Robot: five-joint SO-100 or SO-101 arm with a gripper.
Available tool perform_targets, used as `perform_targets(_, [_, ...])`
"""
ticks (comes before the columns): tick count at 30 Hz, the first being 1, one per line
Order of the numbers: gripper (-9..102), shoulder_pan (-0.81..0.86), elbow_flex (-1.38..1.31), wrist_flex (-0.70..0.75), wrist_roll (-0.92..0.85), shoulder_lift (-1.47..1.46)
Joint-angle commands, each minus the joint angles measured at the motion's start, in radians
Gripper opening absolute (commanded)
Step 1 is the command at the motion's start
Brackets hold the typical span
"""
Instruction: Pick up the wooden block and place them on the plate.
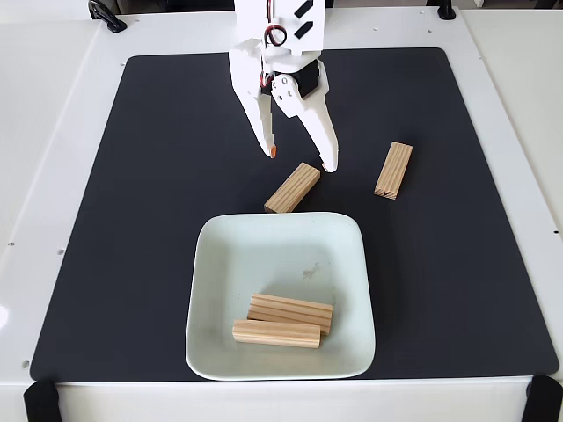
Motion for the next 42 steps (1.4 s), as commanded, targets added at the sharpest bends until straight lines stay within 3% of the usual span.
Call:
perform_targets(1, [37,-0.006,0.000,0.005,-0.009,0.003])
perform_targets(18, [37,-0.021,-0.015,-0.011,-0.005,-0.121])
perform_targets(29, [37,-0.043,-0.015,-0.107,0.005,-0.146])
perform_targets(42, [37,-0.097,-0.106,-0.107,0.097,-0.204])
